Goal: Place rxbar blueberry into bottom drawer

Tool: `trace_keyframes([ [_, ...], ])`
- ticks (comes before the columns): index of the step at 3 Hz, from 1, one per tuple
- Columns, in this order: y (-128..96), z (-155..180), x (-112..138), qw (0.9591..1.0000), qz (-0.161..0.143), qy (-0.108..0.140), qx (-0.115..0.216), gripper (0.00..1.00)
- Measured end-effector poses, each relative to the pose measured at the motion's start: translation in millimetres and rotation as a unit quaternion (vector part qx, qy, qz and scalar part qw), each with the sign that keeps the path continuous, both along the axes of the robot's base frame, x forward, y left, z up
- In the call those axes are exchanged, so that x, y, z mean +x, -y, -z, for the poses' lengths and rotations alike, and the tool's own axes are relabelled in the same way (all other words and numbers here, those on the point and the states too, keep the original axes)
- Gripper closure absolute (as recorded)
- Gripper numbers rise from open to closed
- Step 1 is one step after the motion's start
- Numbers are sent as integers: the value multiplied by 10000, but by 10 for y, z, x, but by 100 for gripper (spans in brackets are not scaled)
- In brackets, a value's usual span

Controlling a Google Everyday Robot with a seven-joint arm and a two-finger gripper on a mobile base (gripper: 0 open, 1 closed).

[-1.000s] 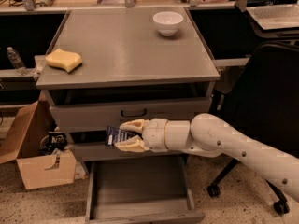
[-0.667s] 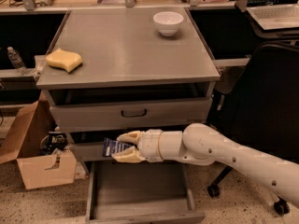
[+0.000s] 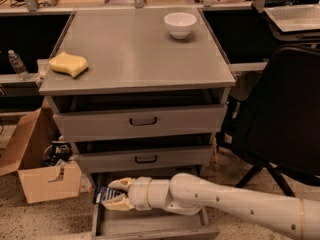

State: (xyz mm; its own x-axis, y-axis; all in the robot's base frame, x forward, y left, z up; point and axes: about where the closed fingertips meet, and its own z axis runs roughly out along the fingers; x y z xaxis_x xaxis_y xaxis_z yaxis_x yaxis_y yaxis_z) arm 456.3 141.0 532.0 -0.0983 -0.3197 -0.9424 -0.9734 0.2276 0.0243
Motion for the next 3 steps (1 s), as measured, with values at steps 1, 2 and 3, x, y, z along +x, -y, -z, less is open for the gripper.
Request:
trace_keyframes([
  [1, -353, 650, -62, 9991, 21, -375, 213, 100],
  [2, -472, 847, -223, 9970, -13, -676, 373, 100],
  [3, -472, 847, -223, 9970, -13, -676, 373, 100],
])
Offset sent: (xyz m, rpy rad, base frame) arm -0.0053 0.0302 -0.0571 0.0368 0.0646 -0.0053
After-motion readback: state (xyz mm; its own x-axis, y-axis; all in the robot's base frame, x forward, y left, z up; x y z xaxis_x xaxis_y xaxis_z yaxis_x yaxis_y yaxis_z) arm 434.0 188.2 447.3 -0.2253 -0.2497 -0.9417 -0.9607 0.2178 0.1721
